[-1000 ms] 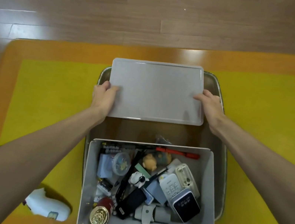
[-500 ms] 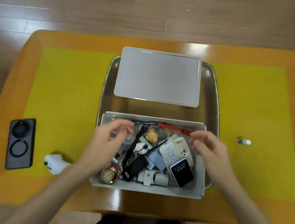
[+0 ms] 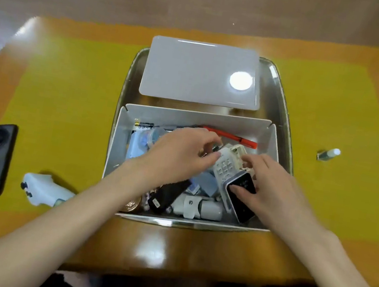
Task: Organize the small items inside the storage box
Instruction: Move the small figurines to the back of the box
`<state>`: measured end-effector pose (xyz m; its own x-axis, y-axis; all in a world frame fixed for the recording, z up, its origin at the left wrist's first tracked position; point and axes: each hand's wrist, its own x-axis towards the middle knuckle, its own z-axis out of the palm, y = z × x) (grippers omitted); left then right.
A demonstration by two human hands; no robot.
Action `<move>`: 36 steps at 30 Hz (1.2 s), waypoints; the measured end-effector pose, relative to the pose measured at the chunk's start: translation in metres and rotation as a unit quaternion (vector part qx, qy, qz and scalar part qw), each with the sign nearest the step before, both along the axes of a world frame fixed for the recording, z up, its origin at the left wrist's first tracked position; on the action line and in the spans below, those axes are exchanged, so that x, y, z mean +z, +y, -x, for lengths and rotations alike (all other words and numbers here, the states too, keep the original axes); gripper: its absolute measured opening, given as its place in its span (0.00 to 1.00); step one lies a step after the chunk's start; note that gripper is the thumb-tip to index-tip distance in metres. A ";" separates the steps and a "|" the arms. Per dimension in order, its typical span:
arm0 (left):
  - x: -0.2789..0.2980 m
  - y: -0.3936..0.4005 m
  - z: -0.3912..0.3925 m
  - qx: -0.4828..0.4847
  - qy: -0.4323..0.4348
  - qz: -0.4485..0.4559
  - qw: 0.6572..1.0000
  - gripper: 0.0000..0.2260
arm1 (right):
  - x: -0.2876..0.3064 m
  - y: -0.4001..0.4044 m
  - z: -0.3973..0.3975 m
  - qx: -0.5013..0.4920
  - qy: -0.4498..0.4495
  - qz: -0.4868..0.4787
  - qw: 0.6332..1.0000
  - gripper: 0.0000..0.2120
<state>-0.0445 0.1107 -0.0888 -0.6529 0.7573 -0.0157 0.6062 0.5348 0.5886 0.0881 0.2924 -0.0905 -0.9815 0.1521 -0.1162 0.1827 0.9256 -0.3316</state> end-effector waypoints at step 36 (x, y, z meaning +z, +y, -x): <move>0.000 -0.006 0.043 0.023 0.232 0.093 0.968 0.07 | 0.021 0.092 0.026 -0.053 0.307 0.207 0.927 0.11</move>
<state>-0.0880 0.1045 -0.0887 -0.6554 0.7394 0.1543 0.7552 0.6382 0.1497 0.0625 0.3843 -0.0699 -0.8642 0.3186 0.3894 -0.0756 0.6829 -0.7266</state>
